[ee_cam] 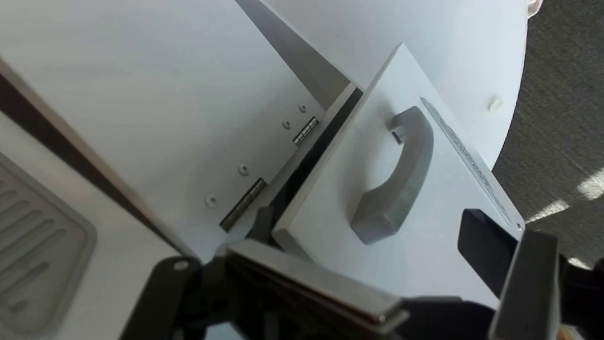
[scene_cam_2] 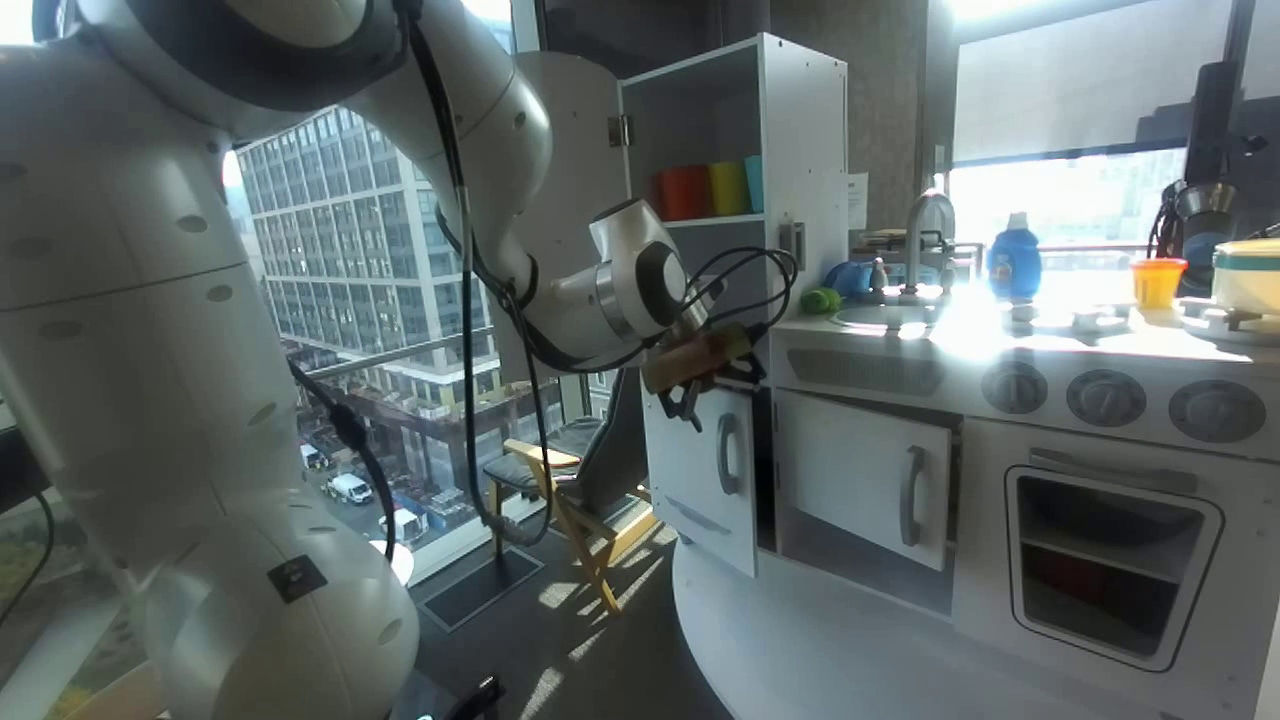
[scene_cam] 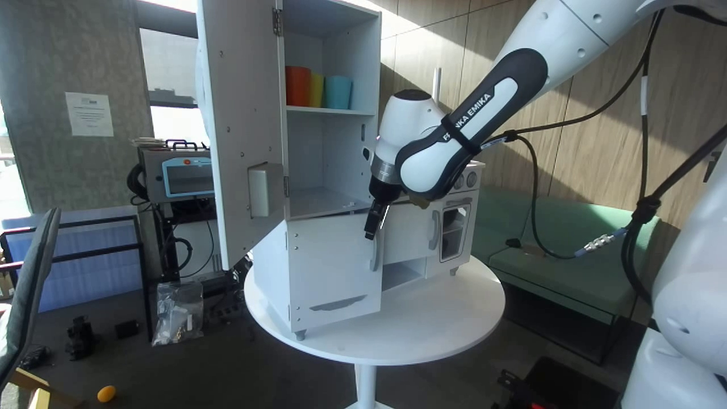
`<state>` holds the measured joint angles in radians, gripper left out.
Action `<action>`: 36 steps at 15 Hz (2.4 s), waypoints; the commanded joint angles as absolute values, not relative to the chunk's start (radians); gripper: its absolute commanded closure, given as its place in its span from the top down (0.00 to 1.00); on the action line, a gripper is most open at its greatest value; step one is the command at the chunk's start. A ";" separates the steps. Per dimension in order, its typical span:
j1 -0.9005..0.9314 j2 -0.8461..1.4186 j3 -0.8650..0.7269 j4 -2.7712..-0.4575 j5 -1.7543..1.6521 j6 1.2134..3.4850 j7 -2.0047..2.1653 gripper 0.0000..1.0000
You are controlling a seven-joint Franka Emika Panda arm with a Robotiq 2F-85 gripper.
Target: Open the cabinet and oven doors.
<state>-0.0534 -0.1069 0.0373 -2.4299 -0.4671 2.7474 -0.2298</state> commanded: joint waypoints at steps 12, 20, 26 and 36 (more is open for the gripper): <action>0.083 -0.499 0.048 -2.792 -0.418 2.787 -0.333 1.00; 0.394 -0.664 -0.114 -2.762 -0.059 2.359 -0.758 1.00; 0.259 -0.669 -0.102 -2.754 -0.054 2.411 -0.656 1.00; 0.030 -0.331 -0.256 -2.531 -0.009 2.608 -0.516 1.00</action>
<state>0.0633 -0.4397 -0.2235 -2.6261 -0.0502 2.5653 -0.5602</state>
